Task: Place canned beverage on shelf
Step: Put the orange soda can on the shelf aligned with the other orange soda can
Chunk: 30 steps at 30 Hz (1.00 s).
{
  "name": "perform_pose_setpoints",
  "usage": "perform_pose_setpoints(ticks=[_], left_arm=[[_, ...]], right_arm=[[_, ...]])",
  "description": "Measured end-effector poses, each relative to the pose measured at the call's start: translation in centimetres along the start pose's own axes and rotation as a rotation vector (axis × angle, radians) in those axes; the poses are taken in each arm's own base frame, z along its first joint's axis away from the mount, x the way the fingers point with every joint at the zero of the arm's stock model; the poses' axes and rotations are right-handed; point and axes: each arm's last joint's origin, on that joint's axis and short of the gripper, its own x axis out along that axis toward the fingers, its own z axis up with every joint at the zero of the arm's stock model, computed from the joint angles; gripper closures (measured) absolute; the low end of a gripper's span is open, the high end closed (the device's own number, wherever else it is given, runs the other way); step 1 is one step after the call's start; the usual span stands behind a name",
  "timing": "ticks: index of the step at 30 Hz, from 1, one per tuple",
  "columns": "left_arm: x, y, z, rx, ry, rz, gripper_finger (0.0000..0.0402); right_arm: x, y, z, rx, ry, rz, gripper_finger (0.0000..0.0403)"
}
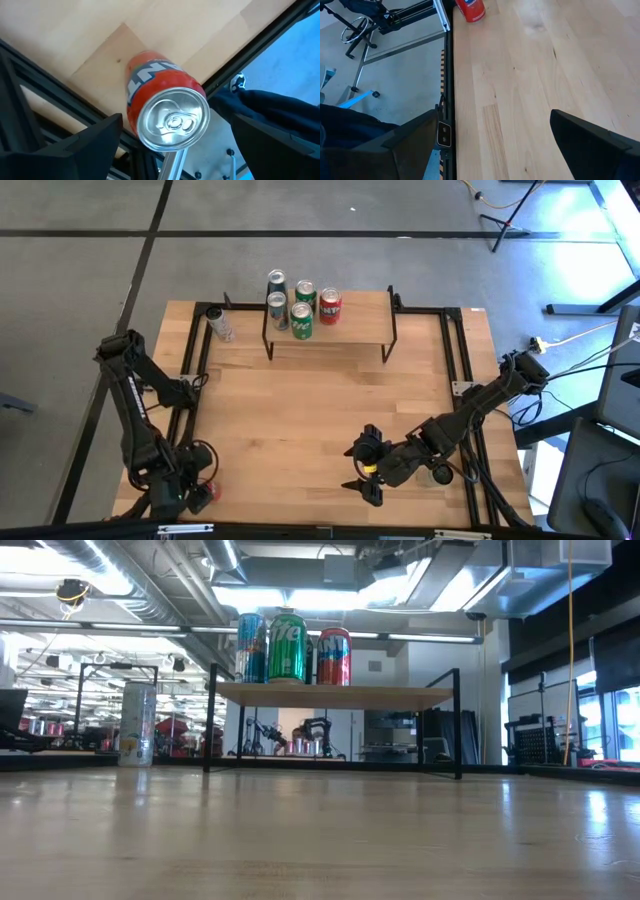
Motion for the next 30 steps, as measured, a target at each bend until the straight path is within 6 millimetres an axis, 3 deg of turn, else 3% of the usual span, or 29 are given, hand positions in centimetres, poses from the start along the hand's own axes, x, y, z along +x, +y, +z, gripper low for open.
perform_pose_setpoints(ticks=[16, 30], left_arm=[[1.0, 0.3, 0.1, 0.001, -0.002, 0.006, 0.0033], [4.4, -0.4, -0.5, 0.071, 0.016, 0.126, 0.0033]], right_arm=[[0.0, 0.0, 0.0, -0.008, 0.001, -0.001, 0.0033], [0.0, -0.1, 0.1, -0.026, -0.036, -0.042, 0.0033]])
